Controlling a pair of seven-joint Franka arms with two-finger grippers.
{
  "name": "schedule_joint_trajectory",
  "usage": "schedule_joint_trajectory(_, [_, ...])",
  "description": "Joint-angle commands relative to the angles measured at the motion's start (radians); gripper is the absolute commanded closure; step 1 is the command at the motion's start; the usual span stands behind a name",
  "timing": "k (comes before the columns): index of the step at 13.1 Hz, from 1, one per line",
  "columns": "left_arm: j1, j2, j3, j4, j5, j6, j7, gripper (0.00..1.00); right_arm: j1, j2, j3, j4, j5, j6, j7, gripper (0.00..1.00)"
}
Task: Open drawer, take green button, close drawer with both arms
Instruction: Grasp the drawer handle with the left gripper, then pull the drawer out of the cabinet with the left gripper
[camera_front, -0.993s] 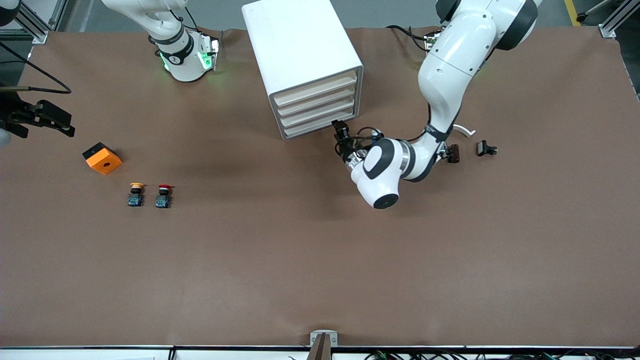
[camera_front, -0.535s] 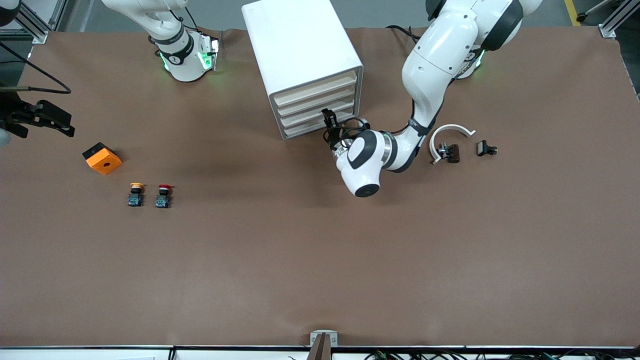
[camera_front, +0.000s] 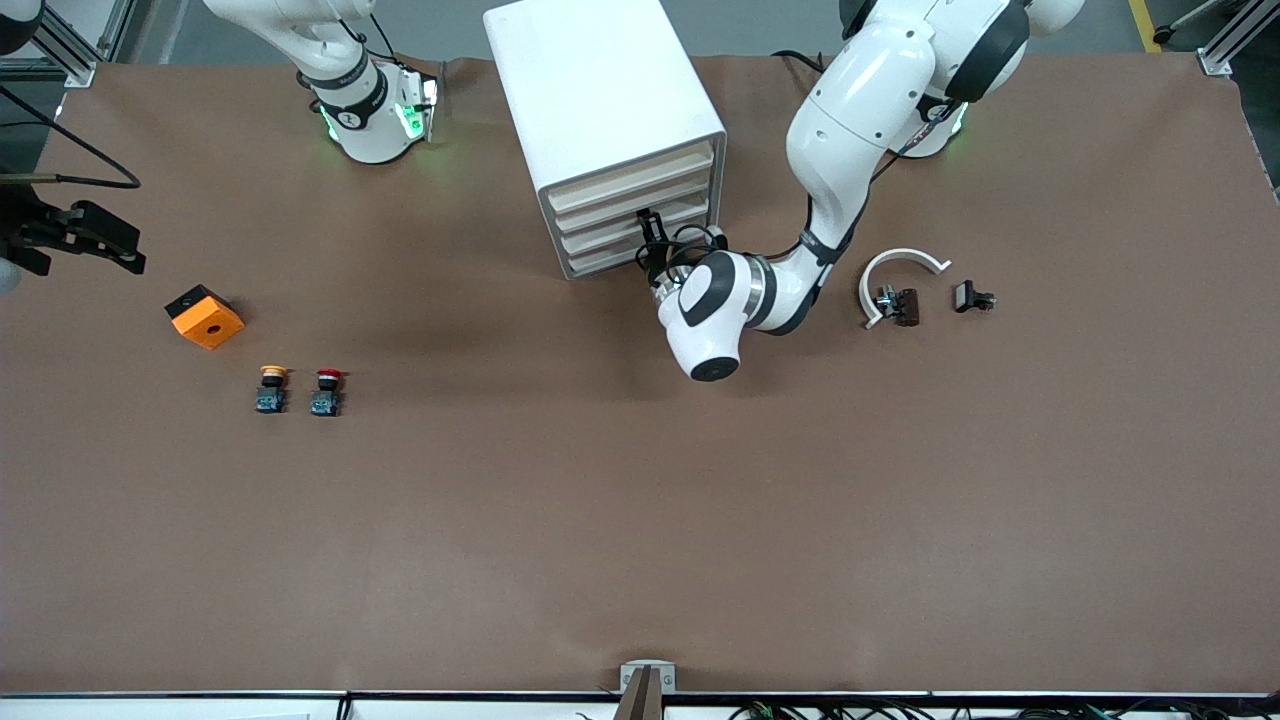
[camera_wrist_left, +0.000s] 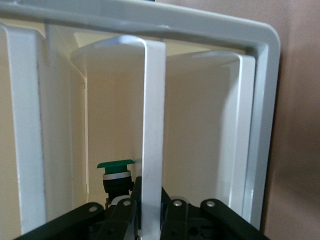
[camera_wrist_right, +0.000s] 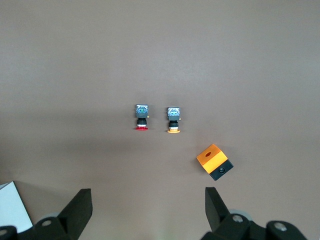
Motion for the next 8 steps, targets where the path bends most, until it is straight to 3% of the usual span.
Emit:
schedule_joint_trajectory(1, [0.054,-0.003,0.015,0.017,-0.004,0.007,-0.033,1.00,-0.019,0.008,0.012,0.013,0.000,0.001,-0.010,0.00])
schedule_joint_trajectory(6, [0.152,0.007,0.022,0.067,-0.016,0.011,-0.081,1.00,-0.013,0.012,0.012,0.017,0.028,0.003,-0.008,0.00])
schedule_joint_trajectory(8, [0.158,0.007,0.076,0.082,-0.021,0.023,-0.056,1.00,-0.002,0.012,0.018,0.028,0.034,0.001,-0.001,0.00])
